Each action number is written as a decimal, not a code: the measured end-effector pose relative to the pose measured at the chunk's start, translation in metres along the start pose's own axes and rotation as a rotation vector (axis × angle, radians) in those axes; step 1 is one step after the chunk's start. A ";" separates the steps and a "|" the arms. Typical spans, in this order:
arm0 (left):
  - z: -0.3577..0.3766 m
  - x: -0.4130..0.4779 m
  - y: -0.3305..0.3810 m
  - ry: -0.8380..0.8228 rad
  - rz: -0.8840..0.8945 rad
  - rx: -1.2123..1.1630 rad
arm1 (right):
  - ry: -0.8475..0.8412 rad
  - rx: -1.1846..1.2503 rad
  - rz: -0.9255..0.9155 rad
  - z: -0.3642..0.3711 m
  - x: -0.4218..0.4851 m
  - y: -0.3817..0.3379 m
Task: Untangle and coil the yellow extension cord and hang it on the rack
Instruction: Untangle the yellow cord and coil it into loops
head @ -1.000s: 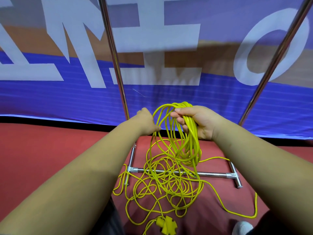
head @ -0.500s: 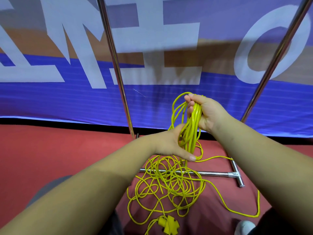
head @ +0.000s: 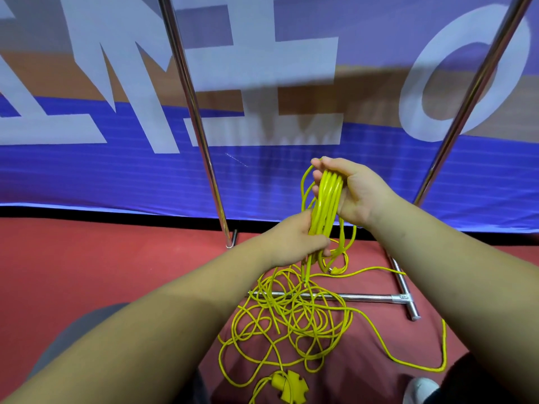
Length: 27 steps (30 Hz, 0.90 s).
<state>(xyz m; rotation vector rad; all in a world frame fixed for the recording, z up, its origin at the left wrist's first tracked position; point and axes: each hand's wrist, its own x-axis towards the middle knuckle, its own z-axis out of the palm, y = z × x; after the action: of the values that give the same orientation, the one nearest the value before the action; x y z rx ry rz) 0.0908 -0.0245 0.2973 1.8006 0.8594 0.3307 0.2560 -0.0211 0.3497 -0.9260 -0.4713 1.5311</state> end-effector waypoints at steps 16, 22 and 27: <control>-0.031 0.012 -0.021 -0.129 -0.191 0.185 | -0.033 -0.382 0.051 -0.001 -0.003 -0.009; -0.070 0.017 -0.041 0.146 -0.478 0.523 | -0.023 -0.346 0.082 0.002 -0.007 -0.015; -0.068 0.019 -0.078 0.028 -0.527 0.494 | -0.066 -0.286 0.112 0.005 -0.011 -0.020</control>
<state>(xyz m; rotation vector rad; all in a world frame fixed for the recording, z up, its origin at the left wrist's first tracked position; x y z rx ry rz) 0.0331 0.0505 0.2505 1.9203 1.4856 -0.2174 0.2643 -0.0269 0.3704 -1.1401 -0.7088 1.6263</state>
